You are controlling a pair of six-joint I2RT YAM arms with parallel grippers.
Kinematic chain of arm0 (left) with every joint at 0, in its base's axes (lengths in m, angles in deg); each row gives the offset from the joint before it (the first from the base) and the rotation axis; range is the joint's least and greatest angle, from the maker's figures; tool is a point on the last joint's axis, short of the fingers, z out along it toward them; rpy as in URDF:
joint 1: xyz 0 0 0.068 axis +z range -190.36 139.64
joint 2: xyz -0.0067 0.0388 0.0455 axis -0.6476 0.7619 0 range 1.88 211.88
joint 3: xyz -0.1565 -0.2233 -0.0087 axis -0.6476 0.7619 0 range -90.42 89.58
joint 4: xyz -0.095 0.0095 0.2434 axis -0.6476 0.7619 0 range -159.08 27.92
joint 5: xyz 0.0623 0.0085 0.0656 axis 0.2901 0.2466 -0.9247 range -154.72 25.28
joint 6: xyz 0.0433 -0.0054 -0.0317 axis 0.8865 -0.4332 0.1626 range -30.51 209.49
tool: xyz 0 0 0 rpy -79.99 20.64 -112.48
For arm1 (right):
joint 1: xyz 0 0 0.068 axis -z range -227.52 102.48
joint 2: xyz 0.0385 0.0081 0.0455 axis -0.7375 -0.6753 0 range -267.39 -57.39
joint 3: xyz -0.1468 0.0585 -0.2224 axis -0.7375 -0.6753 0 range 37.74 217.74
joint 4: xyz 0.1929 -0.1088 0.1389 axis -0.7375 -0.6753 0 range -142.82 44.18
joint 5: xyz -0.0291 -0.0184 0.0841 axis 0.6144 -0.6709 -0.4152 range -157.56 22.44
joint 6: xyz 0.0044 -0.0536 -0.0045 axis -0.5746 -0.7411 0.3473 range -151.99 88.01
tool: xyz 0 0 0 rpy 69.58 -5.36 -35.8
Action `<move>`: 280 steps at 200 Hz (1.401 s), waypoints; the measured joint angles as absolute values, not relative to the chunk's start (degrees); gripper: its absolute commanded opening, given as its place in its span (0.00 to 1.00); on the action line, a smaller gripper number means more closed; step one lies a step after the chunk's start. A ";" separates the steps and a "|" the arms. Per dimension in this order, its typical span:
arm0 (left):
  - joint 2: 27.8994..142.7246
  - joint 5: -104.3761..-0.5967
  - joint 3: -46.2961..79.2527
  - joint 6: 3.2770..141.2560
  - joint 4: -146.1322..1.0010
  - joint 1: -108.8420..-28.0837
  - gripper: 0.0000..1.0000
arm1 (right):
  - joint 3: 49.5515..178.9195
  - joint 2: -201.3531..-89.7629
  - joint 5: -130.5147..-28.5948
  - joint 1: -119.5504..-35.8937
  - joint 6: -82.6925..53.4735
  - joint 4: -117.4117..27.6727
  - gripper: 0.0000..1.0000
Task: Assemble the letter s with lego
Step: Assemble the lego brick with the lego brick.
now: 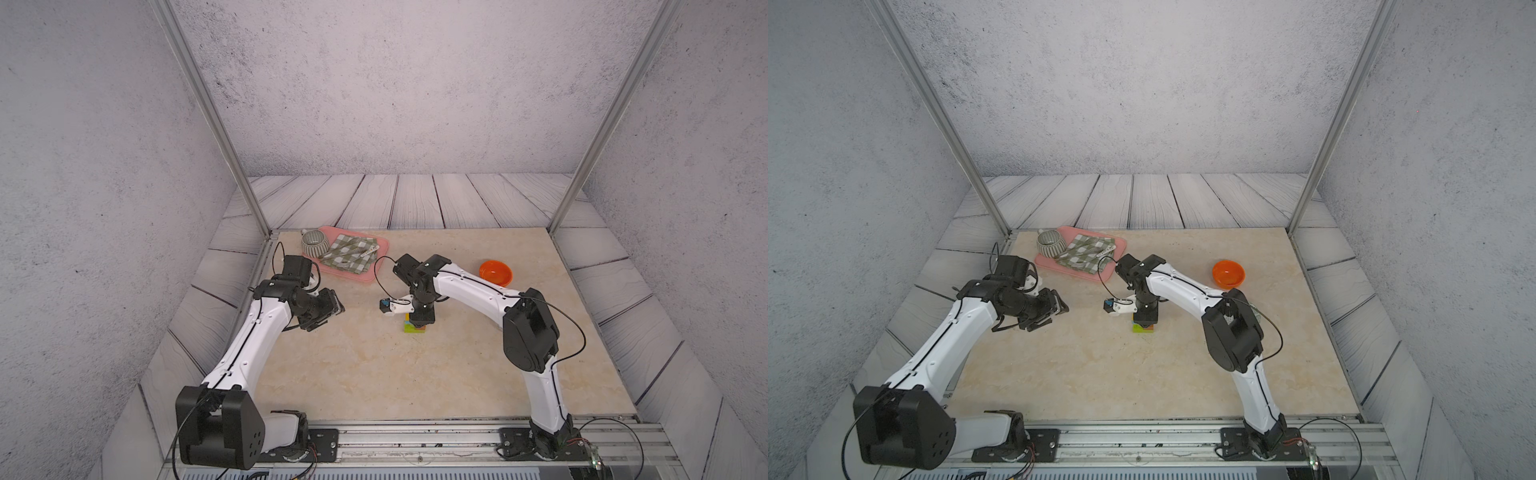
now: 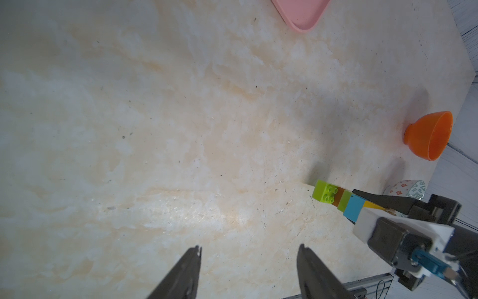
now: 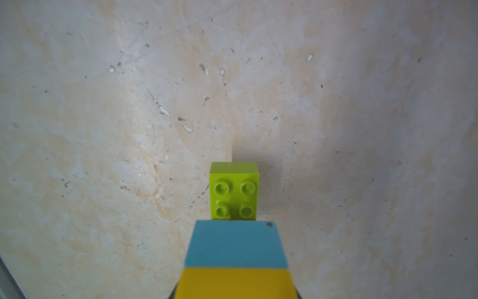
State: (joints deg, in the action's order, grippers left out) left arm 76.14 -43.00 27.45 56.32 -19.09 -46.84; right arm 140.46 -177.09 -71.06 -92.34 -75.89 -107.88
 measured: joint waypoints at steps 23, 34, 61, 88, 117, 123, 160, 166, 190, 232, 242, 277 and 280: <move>76.14 -43.00 27.45 56.32 -19.09 -46.84 0.64 | 138.45 -177.09 -71.04 -92.34 -75.26 -105.89 0.25; 76.14 -43.00 27.45 56.32 -19.09 -46.84 0.64 | 137.53 -177.09 -71.02 -92.34 -75.04 -105.22 0.27; 76.14 -43.00 27.45 56.32 -19.09 -46.84 0.64 | 136.55 -177.11 -70.63 -92.34 -74.52 -103.95 0.29; 76.14 -43.00 27.45 56.32 -19.09 -46.84 0.64 | 135.63 -177.11 -70.36 -92.34 -73.99 -102.40 0.34; 76.14 -42.96 27.45 56.32 -19.09 -46.84 0.64 | 135.57 -177.11 -70.08 -92.36 -73.97 -102.24 0.38; 76.14 -42.94 27.45 56.32 -19.09 -46.84 0.64 | 135.57 -177.11 -70.01 -92.40 -73.97 -102.24 0.39; 76.14 -42.78 27.45 56.32 -19.11 -46.84 0.64 | 135.54 -177.11 -69.34 -92.40 -73.95 -101.79 0.45; 76.14 -42.76 27.45 56.32 -19.11 -46.84 0.64 | 135.54 -177.11 -69.27 -92.40 -73.93 -101.70 0.46; 76.14 -42.65 27.45 56.32 -19.09 -46.84 0.64 | 135.54 -177.11 -68.90 -92.40 -73.99 -101.57 0.50; 76.14 -42.59 27.45 56.32 -19.09 -46.82 0.64 | 135.63 -177.11 -68.92 -92.40 -74.15 -101.41 0.68; 76.14 -42.59 27.45 56.32 -19.09 -46.82 0.64 | 135.74 -177.09 -68.92 -92.40 -74.12 -101.41 0.71; 76.14 -42.59 27.45 56.32 -19.09 -46.82 0.64 | 135.85 -174.91 -69.23 -91.99 -73.86 -101.17 0.73; 76.14 -42.59 27.45 56.32 -19.09 -46.82 0.64 | 135.85 -174.49 -69.34 -91.90 -73.80 -101.13 0.74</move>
State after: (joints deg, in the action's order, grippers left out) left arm 76.14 -42.59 27.45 56.32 -19.09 -46.82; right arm 135.85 -174.49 -69.34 -91.90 -73.80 -101.13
